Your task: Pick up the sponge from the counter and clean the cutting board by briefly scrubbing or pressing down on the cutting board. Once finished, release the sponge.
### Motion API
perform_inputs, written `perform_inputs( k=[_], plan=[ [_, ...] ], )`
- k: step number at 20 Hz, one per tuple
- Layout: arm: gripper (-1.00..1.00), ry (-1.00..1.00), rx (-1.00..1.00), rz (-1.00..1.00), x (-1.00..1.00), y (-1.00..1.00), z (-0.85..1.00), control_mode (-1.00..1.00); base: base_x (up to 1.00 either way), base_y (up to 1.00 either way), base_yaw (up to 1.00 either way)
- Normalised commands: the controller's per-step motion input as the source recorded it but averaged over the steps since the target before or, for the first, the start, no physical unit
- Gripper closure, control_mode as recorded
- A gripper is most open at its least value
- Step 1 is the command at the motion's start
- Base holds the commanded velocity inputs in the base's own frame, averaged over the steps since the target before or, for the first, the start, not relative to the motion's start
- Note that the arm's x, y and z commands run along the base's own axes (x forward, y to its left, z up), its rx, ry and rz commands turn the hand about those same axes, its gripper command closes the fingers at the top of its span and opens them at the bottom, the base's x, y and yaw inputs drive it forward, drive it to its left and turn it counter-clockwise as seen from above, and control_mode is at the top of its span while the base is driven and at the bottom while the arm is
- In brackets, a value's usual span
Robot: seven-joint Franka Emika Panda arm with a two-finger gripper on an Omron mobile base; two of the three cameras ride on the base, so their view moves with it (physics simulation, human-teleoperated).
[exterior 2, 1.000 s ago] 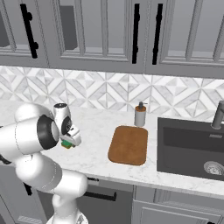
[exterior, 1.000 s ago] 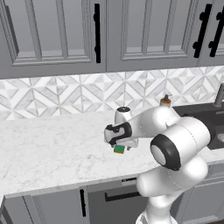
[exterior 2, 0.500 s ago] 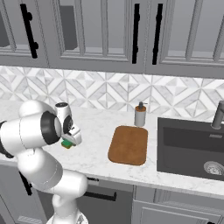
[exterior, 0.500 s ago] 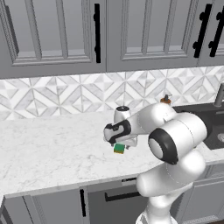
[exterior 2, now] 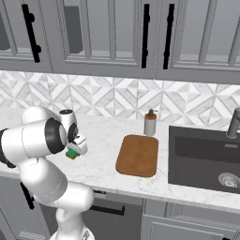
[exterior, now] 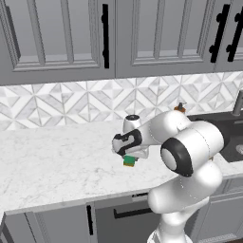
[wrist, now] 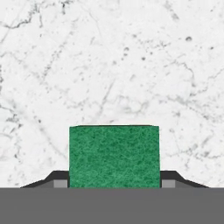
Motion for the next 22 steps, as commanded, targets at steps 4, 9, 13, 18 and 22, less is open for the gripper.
perform_inputs(
  k=[4,9,13,18,22],
  plan=[
    [1.00,0.00,0.00,0.00,0.00,0.00,0.00,-1.00,0.00,0.00,0.00],
    [1.00,-0.04,0.00,0.00,-0.12,-0.06,0.17,-1.00,0.00,0.00,0.00],
    [1.00,-0.04,0.00,0.00,-0.08,-0.09,0.50,-1.00,0.00,0.00,0.00],
    [1.00,0.02,0.00,-0.07,-0.02,-0.47,0.35,-1.00,0.00,0.00,0.00],
    [1.00,0.10,0.00,-0.15,0.00,-0.85,0.08,-1.00,0.00,0.00,0.00]
  ],
)
